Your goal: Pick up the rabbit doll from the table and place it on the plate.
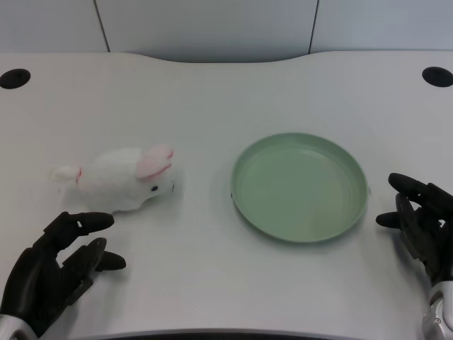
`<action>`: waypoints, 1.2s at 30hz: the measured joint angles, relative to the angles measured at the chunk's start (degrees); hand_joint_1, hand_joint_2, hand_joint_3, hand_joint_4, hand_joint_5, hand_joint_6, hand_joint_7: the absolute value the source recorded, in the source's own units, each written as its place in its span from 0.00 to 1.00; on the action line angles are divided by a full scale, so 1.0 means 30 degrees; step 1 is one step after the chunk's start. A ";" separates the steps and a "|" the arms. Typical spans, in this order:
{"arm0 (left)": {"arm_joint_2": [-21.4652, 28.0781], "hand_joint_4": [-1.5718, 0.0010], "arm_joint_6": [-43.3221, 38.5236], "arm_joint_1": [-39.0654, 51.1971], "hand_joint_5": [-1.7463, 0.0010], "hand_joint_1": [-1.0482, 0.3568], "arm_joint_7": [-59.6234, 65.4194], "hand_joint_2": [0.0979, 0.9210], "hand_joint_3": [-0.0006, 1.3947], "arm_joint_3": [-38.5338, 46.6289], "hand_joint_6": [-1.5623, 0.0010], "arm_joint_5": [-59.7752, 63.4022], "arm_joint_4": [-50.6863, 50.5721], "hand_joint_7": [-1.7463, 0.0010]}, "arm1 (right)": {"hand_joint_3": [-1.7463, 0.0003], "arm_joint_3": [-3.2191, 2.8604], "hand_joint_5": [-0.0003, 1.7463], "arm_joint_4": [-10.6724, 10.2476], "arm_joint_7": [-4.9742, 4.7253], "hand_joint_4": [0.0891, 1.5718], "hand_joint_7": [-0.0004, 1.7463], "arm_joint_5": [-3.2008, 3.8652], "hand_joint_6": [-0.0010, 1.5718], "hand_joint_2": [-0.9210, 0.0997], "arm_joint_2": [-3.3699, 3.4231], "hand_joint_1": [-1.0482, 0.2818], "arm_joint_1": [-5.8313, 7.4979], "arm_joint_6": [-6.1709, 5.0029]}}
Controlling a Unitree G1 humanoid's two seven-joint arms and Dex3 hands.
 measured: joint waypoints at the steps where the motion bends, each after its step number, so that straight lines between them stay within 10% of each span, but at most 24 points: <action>1: -0.0001 0.79 0.0001 0.0003 0.17 0.27 0.0046 1.00 0.27 -0.0001 0.89 0.0008 -0.0022 0.31 | 0.81 0.0009 0.57 -0.0019 -0.0033 0.48 0.16 0.0000 0.59 0.00 0.0002 0.55 0.0000 0.0008; 22: 0.0460 0.82 -0.2411 0.0691 0.13 0.27 0.0557 1.00 0.18 -0.0690 0.91 0.2357 -0.1186 0.28 | 0.81 0.0202 0.58 -0.0052 -0.0248 0.49 0.17 -0.0062 0.59 0.00 0.0048 0.53 0.0005 0.0001; 30: 0.4058 0.97 -0.4738 -0.0473 0.06 0.16 0.0734 1.00 0.15 -0.1788 1.00 0.6911 -0.3875 0.31 | 0.83 0.0466 0.59 -0.0059 -0.0498 0.50 0.16 -0.0235 0.58 0.00 0.0093 0.51 0.0035 -0.0004; 36: 0.6423 1.00 -0.6367 -0.3846 0.21 0.13 0.2093 1.00 0.12 -0.2542 1.00 1.0758 -0.4031 0.39 | 0.82 0.0606 0.58 -0.0055 -0.0498 0.49 0.17 -0.0254 0.57 0.00 0.0089 0.51 0.0068 -0.0054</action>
